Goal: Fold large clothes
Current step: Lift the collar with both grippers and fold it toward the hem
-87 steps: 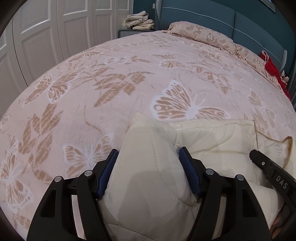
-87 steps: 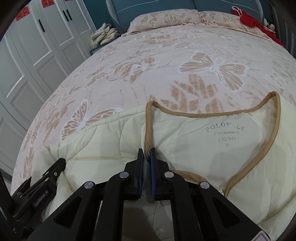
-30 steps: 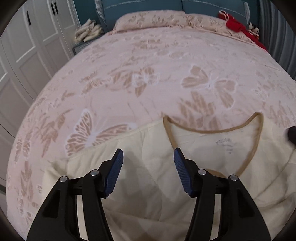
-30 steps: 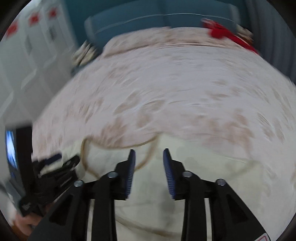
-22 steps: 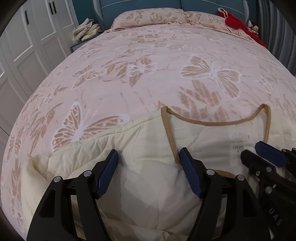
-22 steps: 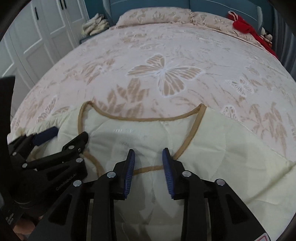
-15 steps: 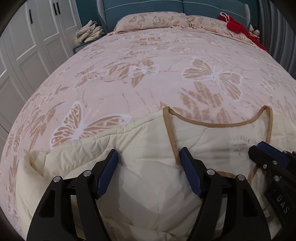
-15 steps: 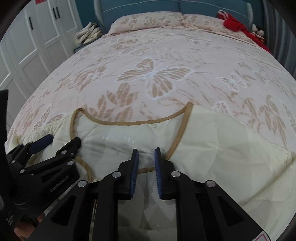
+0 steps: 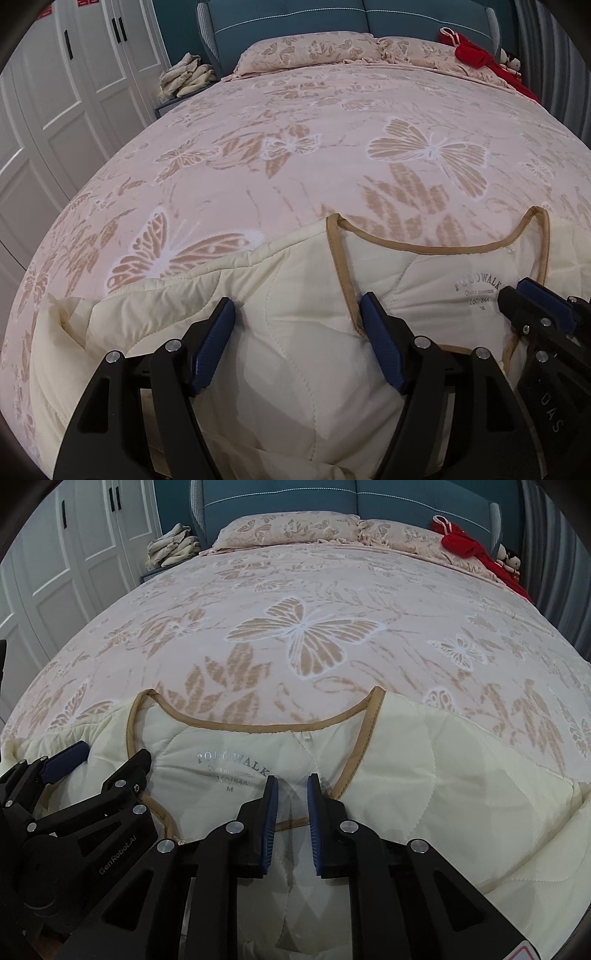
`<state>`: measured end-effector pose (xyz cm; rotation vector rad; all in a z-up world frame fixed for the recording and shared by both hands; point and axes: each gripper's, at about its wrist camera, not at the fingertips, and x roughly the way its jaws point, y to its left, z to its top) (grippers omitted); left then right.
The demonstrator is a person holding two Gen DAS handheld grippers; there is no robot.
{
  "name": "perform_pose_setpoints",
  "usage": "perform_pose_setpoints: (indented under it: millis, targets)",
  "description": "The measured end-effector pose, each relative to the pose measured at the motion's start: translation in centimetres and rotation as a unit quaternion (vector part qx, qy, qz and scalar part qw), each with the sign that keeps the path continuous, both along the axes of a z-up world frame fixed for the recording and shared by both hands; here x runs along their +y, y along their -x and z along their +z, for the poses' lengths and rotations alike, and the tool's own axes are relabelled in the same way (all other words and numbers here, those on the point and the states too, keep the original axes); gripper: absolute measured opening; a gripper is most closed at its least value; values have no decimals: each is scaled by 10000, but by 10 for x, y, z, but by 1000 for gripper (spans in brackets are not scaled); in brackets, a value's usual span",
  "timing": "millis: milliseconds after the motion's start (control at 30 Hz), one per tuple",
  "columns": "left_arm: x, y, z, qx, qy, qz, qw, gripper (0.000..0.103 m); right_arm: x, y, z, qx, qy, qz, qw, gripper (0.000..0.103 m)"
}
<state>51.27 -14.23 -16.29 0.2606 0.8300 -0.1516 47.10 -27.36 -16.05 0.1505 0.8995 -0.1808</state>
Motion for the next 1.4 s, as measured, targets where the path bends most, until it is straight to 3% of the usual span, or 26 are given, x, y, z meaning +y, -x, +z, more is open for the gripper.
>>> perform_pose_setpoints:
  millis: [500, 600, 633, 700, 733, 833, 1000, 1133, 1267, 1400]
  targets:
    - [-5, 0, 2, -96, -210, 59, 9997, 71, 2, -3, 2, -81, 61, -2, 9999, 13]
    - [13, 10, 22, 137, 42, 131, 9998, 78, -8, 8, 21, 43, -326, -5, 9995, 17]
    - [24, 21, 34, 109, 239, 203, 9994, 81, -11, 17, 30, 17, -442, -75, 9990, 23]
    - [52, 52, 61, -15, 558, 315, 9979, 94, -21, 59, 61, -346, -779, -238, 9961, 44]
    - [66, 70, 72, 5, 668, 314, 9973, 94, -26, 91, 77, -547, -921, -271, 9939, 58]
    - [116, 129, 89, 293, 909, 275, 9951, 96, -43, 193, 104, -754, -935, -467, 9917, 67]
    - [220, 230, 81, 1047, 1335, 583, 9838, 98, -67, 365, 100, -175, -657, -989, 9928, 73]
    - [283, 292, 56, 1607, 1603, 1000, 9688, 97, -82, 462, 71, 362, -1322, -1469, 9796, 74]
    - [304, 331, 34, 1929, 1903, 1140, 9558, 97, -83, 515, 41, 496, -2024, -1884, 9597, 74]
    - [296, 341, 34, 1829, 1952, 1053, 9578, 96, -73, 524, 24, 435, -2303, -1995, 9515, 74]
